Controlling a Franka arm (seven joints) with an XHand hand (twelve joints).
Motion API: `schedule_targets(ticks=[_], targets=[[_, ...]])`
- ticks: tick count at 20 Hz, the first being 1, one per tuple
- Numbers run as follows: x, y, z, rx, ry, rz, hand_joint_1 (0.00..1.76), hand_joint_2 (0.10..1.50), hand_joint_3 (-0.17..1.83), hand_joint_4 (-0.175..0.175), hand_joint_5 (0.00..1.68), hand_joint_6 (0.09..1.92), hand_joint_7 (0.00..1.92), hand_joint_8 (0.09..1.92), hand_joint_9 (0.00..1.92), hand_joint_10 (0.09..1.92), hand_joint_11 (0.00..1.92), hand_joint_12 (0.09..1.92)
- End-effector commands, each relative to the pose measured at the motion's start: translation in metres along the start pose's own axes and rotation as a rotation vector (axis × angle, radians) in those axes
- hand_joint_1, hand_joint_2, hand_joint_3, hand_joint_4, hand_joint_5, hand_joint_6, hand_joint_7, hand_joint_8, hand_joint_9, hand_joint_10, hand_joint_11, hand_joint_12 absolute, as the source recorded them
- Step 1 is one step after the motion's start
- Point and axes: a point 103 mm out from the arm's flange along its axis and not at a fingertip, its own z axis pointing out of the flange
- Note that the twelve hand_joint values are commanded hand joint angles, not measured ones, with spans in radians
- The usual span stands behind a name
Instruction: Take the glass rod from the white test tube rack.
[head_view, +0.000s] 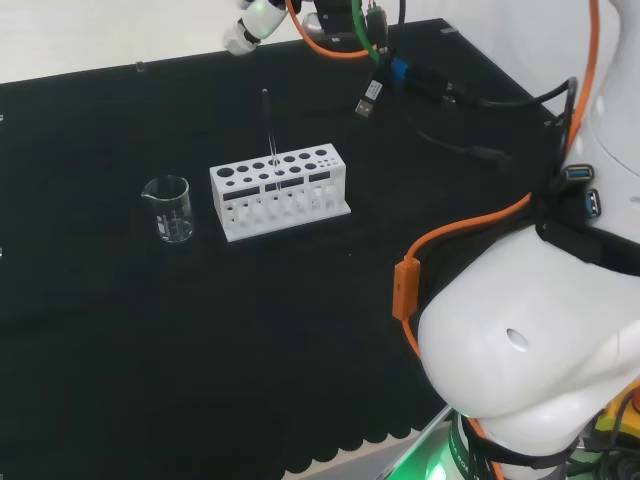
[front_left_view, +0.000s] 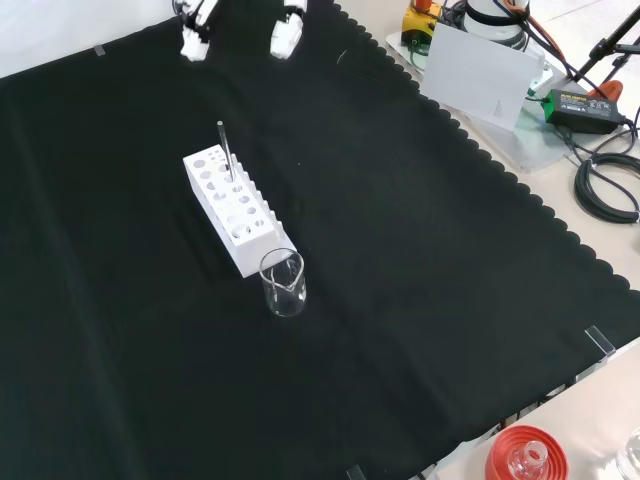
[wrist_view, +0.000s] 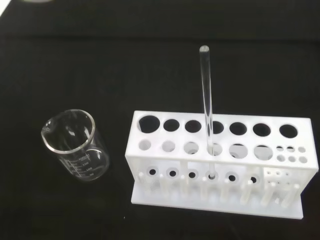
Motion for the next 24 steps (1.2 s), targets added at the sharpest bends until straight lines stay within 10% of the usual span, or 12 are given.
schedule_targets(ticks=[1, 12, 24], targets=[[-0.006, 0.021, 0.014, 0.024, 0.008, -0.002, 0.62, 0.68, 0.47, -0.03, 0.42, 0.09, 0.25, 0.82, 0.39, 0.88, 0.32, 1.39], [-0.008, 0.042, 0.034, 0.083, -0.005, 0.059, 0.62, 0.68, 0.48, -0.027, 0.42, 0.09, 0.25, 0.82, 0.39, 0.88, 0.31, 1.4], [-0.013, 0.061, 0.058, 0.122, 0.012, -0.009, 0.62, 0.67, 0.49, -0.027, 0.42, 0.09, 0.25, 0.82, 0.39, 0.89, 0.31, 1.4]])
